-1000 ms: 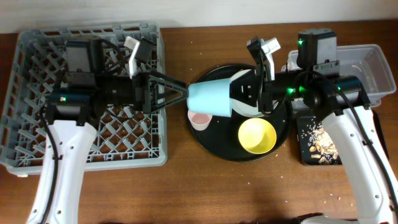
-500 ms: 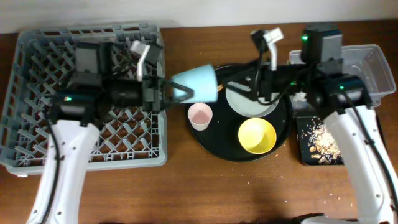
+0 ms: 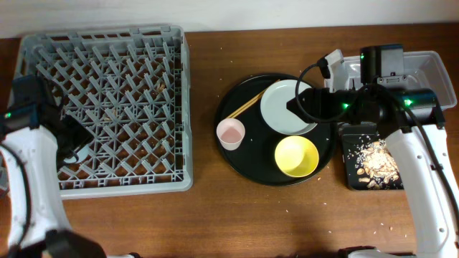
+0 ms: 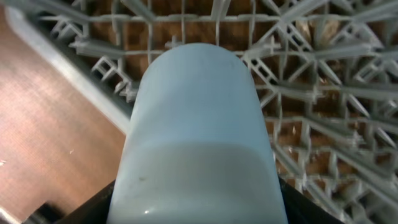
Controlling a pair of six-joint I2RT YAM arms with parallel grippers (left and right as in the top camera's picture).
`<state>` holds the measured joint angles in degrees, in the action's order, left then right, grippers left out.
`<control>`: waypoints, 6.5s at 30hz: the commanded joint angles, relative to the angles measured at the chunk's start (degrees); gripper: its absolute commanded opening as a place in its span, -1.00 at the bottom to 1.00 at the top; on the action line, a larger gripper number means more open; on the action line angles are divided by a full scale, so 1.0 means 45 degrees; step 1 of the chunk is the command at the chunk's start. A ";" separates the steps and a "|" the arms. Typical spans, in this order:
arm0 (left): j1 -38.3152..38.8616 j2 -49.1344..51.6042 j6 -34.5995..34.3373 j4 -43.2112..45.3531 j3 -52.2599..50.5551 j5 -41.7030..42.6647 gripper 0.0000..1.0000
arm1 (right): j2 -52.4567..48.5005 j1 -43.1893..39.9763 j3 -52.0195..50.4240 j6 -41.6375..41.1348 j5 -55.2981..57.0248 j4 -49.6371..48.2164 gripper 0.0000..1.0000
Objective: Sort waste into correct bins and load items into the dishwasher rack
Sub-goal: 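Carry the blue cup with the left gripper and set it in the rack, then grasp the pink cup with the right gripper and pass it to the left, then carry the pink cup with the left gripper and set it in the rack, then reach the left gripper to the tray edge and pinch a chopstick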
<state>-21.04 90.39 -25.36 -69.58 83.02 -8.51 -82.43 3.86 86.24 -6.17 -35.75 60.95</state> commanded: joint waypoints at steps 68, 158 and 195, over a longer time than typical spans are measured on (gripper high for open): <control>0.3968 0.1360 -0.0549 0.0967 -0.0680 -0.0447 0.27 | -0.1263 0.0641 0.0563 0.0024 0.0583 0.0894 0.51; 1.1026 0.6611 0.7300 0.9763 0.1180 0.2278 -1.00 | -0.2657 -0.0029 0.0549 -0.2074 0.4415 0.2365 0.96; 1.1200 0.7679 0.8150 1.0734 0.1122 0.1695 -0.38 | -0.2657 -0.0029 0.0549 -0.2074 0.4415 0.2268 0.97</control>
<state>29.19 124.25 10.26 -21.71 88.33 -0.32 -95.64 3.68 88.62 -15.22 -15.75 71.31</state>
